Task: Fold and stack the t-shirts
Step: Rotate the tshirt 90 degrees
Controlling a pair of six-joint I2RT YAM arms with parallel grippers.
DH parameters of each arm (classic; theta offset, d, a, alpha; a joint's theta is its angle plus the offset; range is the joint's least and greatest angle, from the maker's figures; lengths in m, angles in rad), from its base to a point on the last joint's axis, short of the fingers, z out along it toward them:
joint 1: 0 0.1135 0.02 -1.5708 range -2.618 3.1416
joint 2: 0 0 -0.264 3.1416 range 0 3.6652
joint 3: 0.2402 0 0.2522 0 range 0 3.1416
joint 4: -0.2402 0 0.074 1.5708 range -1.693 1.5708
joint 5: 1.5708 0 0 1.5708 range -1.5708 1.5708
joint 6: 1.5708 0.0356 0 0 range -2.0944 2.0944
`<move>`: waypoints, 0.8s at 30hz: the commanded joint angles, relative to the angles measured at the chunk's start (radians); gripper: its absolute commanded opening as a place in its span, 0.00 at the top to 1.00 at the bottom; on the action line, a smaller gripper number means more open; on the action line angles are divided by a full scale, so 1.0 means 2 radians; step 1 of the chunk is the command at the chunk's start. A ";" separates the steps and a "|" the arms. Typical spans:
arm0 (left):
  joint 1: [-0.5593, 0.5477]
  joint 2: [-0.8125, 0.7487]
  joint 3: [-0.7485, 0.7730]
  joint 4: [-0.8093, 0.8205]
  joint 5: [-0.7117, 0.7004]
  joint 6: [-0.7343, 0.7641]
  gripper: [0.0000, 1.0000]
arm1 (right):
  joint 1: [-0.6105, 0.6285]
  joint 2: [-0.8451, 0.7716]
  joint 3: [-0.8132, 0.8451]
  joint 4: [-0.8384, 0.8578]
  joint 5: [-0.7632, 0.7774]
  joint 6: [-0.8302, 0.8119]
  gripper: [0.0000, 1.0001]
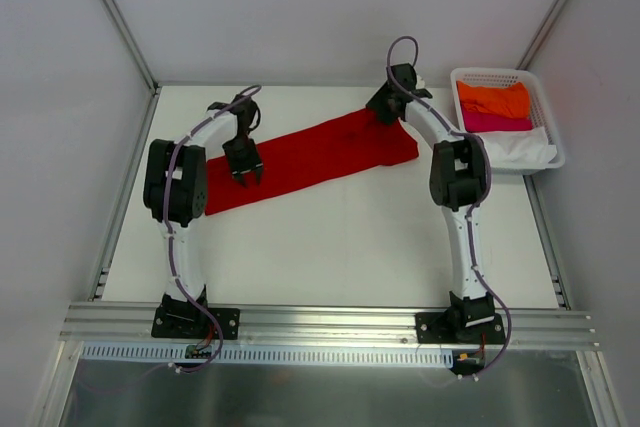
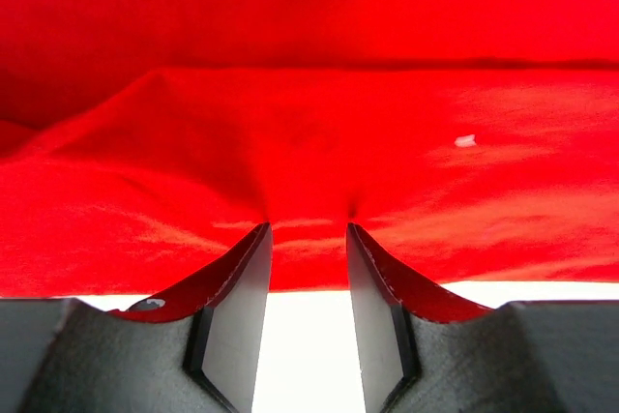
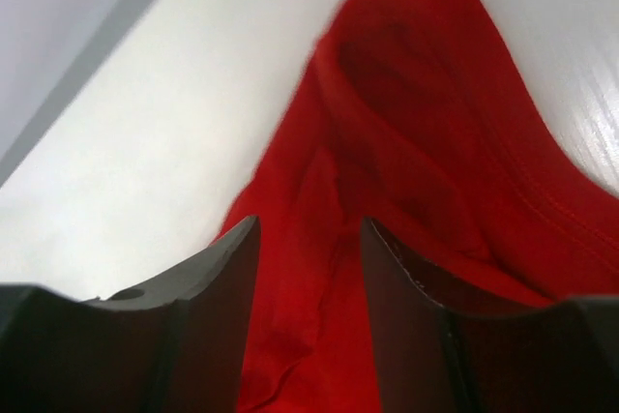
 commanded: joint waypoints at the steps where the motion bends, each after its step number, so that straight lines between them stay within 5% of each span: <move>1: -0.014 -0.046 0.043 -0.005 -0.044 0.008 0.63 | -0.004 -0.106 0.016 0.022 -0.007 -0.052 0.51; 9: -0.042 -0.106 0.058 0.006 -0.130 0.028 0.65 | 0.005 -0.232 -0.064 -0.012 -0.017 -0.193 0.50; 12: -0.043 -0.102 0.057 0.008 -0.131 0.030 0.69 | 0.008 -0.241 -0.067 -0.081 -0.017 -0.216 0.72; 13: -0.043 -0.100 0.053 0.006 -0.131 0.028 0.87 | 0.008 -0.239 -0.069 -0.098 -0.034 -0.217 0.92; 14: -0.042 -0.097 0.047 0.004 -0.131 0.024 0.94 | 0.009 -0.233 -0.076 -0.123 -0.040 -0.220 0.99; 15: -0.043 -0.096 0.034 0.000 -0.131 0.014 1.00 | 0.010 -0.228 -0.078 -0.140 -0.052 -0.223 0.99; 24: -0.042 -0.057 -0.026 -0.004 -0.134 0.005 1.00 | 0.022 -0.170 -0.112 -0.205 -0.078 -0.202 0.99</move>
